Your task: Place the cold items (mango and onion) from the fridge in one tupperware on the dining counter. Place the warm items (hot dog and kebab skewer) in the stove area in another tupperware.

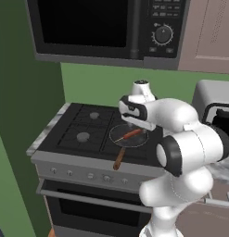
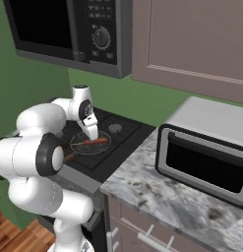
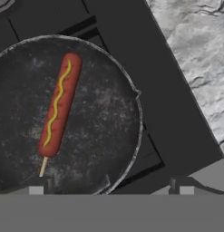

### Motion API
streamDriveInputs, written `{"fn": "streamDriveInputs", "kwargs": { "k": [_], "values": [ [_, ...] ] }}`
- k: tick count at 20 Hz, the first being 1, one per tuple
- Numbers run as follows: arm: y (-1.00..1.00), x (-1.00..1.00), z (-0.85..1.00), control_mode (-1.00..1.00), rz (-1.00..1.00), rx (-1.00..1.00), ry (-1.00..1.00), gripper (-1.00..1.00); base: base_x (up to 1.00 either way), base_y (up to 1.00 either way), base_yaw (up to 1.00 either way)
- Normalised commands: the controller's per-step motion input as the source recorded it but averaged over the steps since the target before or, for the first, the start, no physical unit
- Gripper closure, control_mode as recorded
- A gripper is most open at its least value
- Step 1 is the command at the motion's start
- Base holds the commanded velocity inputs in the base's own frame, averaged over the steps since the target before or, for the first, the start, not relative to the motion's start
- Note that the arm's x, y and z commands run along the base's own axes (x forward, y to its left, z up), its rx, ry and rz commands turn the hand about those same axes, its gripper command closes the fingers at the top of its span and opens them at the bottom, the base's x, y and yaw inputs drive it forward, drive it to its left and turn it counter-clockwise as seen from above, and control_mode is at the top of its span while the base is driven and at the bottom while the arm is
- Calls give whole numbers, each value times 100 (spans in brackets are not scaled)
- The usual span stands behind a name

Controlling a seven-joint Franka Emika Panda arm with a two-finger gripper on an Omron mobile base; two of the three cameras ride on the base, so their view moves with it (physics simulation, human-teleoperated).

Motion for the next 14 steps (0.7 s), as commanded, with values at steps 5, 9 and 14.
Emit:
{"fn": "streamDriveInputs", "kwargs": {
  "k": [5, 9, 14],
  "values": [
    [8, 35, -48, -100, 0, 0, -14, -100, 0, 0, 0],
    [9, 39, -43, -100, 0, 1, -15, -100, 0, 0, 0],
    [0, 37, -38, -100, 0, 3, -3, -100, 0, 0, 0]
  ]
}}
